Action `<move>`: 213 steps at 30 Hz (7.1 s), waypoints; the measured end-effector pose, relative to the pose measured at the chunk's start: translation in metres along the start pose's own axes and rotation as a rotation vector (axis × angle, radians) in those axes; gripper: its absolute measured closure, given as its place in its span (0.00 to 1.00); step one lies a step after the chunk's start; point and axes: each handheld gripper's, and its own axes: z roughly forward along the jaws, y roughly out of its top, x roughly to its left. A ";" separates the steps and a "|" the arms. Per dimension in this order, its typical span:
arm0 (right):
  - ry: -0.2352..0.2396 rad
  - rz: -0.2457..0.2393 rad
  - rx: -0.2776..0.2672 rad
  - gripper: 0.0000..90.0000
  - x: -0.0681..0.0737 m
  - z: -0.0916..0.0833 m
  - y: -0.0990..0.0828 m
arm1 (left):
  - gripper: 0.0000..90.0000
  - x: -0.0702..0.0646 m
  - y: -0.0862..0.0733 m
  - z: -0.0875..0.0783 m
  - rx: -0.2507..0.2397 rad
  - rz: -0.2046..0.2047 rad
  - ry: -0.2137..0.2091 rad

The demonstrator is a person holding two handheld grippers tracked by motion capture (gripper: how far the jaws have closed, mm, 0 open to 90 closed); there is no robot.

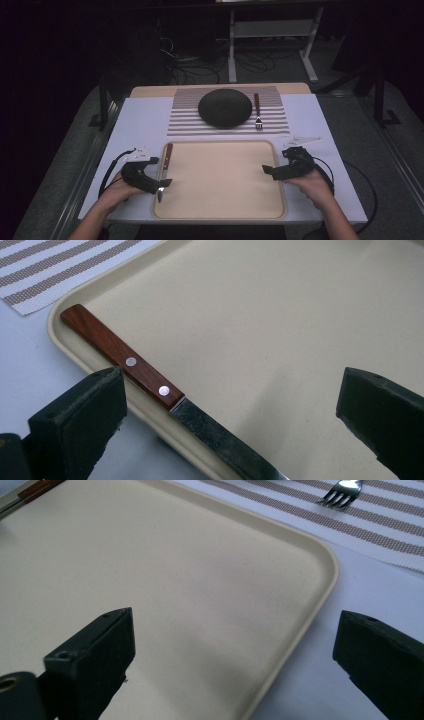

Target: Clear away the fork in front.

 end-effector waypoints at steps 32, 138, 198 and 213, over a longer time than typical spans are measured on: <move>-0.097 0.033 0.023 0.69 -0.038 0.033 0.063 | 0.00 0.006 0.000 0.001 -0.014 -0.006 -0.008; -0.147 0.091 0.259 0.99 -0.094 0.082 0.093 | 0.00 0.011 -0.001 -0.001 -0.006 -0.023 -0.004; -0.025 -0.083 0.023 0.00 0.006 0.000 -0.030 | 0.00 0.004 0.006 -0.003 -0.033 0.012 -0.038; -0.049 -0.059 0.021 0.00 -0.002 0.003 -0.012 | 0.00 0.005 0.008 -0.003 -0.043 -0.002 -0.039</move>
